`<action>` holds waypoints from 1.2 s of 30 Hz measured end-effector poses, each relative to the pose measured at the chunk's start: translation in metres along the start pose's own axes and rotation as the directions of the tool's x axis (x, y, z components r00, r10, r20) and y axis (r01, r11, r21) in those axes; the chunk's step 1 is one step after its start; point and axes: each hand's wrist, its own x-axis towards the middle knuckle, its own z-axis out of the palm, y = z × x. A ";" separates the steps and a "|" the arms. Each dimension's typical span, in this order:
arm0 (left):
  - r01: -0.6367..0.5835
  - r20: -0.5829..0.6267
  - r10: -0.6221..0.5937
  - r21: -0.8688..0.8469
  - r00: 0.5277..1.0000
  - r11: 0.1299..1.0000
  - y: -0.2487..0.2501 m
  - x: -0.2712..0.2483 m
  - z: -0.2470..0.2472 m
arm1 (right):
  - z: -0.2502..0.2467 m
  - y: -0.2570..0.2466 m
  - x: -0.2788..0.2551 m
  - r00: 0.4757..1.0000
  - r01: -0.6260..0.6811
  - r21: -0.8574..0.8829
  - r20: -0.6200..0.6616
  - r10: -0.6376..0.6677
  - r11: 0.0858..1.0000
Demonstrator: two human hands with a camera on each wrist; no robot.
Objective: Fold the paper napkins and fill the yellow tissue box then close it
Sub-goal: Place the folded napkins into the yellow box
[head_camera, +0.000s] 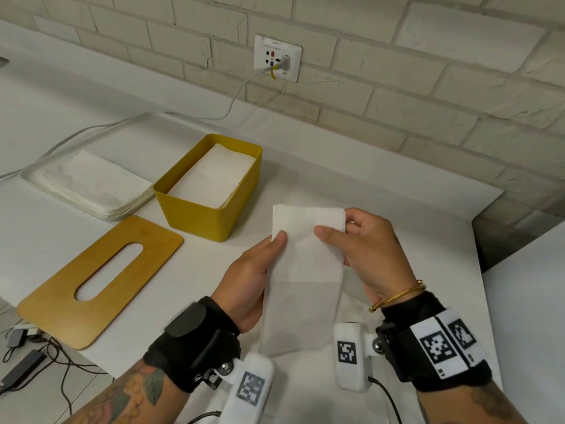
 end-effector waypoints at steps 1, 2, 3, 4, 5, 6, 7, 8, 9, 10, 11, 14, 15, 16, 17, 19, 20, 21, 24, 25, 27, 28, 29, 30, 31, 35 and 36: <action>-0.010 -0.011 0.009 -0.015 1.000 1.000 0.001 0.001 0.000 | 0.003 0.001 -0.004 1.000 -0.015 0.033 0.002 0.015 0.999; -0.023 -0.023 0.022 -0.036 0.999 0.999 0.003 0.002 -0.001 | 0.006 0.004 -0.008 0.999 -0.040 0.064 0.011 0.039 0.997; -0.036 -0.038 0.033 -0.062 0.999 0.997 0.005 0.003 -0.002 | 0.009 0.010 -0.012 0.997 -0.069 0.080 0.028 0.066 0.994; -0.046 -0.057 0.042 -0.086 0.997 0.995 0.008 0.004 -0.004 | 0.013 0.017 -0.017 0.994 -0.097 0.067 0.054 0.093 0.993; -0.058 -0.087 0.049 -0.103 0.995 0.993 0.012 0.004 -0.007 | 0.017 0.025 -0.022 0.989 -0.123 0.032 0.088 0.119 0.992; -0.073 -0.126 0.059 -0.109 0.990 0.991 0.015 0.006 -0.012 | 0.020 0.033 -0.027 0.980 -0.149 -0.005 0.131 0.148 0.989; -0.088 -0.165 0.069 -0.112 0.984 0.990 0.018 0.007 -0.017 | 0.022 0.040 -0.033 0.966 -0.181 -0.030 0.180 0.183 0.983; -0.102 -0.195 0.078 -0.115 0.978 0.988 0.020 0.009 -0.023 | 0.022 0.045 -0.039 0.946 -0.218 -0.038 0.239 0.221 0.975; -0.110 -0.213 0.082 -0.123 0.974 0.986 0.022 0.010 -0.029 | 0.020 0.050 -0.045 0.916 -0.250 -0.052 0.309 0.254 0.967; -0.113 -0.222 0.081 -0.135 0.972 0.984 0.024 0.010 -0.034 | 0.016 0.053 -0.049 0.883 -0.264 -0.087 0.378 0.277 0.960; -0.111 -0.225 0.075 -0.151 0.971 0.982 0.026 0.010 -0.038 | 0.010 0.053 -0.052 0.855 -0.260 -0.139 0.427 0.295 0.956; -0.100 -0.228 0.057 -0.181 0.972 0.978 0.029 0.008 -0.048 | -0.018 0.048 -0.043 0.872 -0.228 -0.224 0.387 0.301 0.948; -0.097 -0.229 0.053 -0.184 0.972 0.978 0.029 0.007 -0.050 | -0.029 0.044 -0.036 0.904 -0.221 -0.225 0.317 0.286 0.949; -0.094 -0.230 0.049 -0.187 0.972 0.978 0.027 0.007 -0.052 | -0.040 0.039 -0.026 0.936 -0.215 -0.224 0.231 0.266 0.951; -0.093 -0.234 0.046 -0.191 0.971 0.977 0.025 0.006 -0.052 | -0.049 0.034 -0.016 0.959 -0.207 -0.229 0.142 0.243 0.951; -0.079 -0.229 0.029 -0.211 0.973 0.974 0.021 0.004 -0.051 | -0.063 0.029 0.007 0.979 -0.198 -0.261 -0.009 0.203 0.945; -0.067 -0.221 0.017 -0.220 0.975 0.973 0.019 0.004 -0.049 | -0.067 0.029 0.019 0.980 -0.200 -0.277 -0.060 0.191 0.940; -0.058 -0.211 0.009 -0.227 0.977 0.972 0.017 0.003 -0.048 | -0.069 0.031 0.031 0.978 -0.205 -0.296 -0.097 0.184 0.933; -0.036 -0.196 -0.011 -0.233 0.980 0.972 0.014 0.002 -0.046 | -0.062 0.044 0.065 0.973 -0.222 -0.381 -0.147 0.178 0.897; -0.029 -0.190 -0.017 -0.239 0.982 0.971 0.013 0.001 -0.045 | -0.057 0.048 0.074 0.972 -0.227 -0.423 -0.150 0.179 0.877; -0.025 -0.188 -0.024 -0.255 0.982 0.967 0.013 0.001 -0.045 | -0.046 0.056 0.087 0.971 -0.236 -0.498 -0.143 0.190 0.834; -0.025 -0.188 -0.026 -0.263 0.982 0.964 0.013 0.001 -0.046 | -0.041 0.059 0.091 0.971 -0.238 -0.522 -0.134 0.196 0.819; -0.023 -0.186 -0.028 -0.266 0.982 0.964 0.013 0.000 -0.047 | -0.037 0.061 0.094 0.972 -0.235 -0.538 -0.127 0.197 0.810; -0.022 -0.185 -0.028 -0.263 0.982 0.964 0.013 0.000 -0.047 | -0.035 0.063 0.096 0.974 -0.228 -0.548 -0.125 0.190 0.805; -0.022 -0.181 -0.027 -0.262 0.983 0.965 0.013 0.000 -0.048 | -0.033 0.064 0.098 0.977 -0.214 -0.554 -0.126 0.173 0.804; -0.023 -0.191 -0.033 -0.281 0.981 0.959 0.013 0.001 -0.052 | -0.038 0.052 0.102 0.986 -0.119 -0.491 -0.157 0.047 0.863; -0.022 -0.191 -0.035 -0.287 0.981 0.958 0.013 0.002 -0.053 | -0.040 0.045 0.101 0.986 -0.080 -0.441 -0.168 0.005 0.894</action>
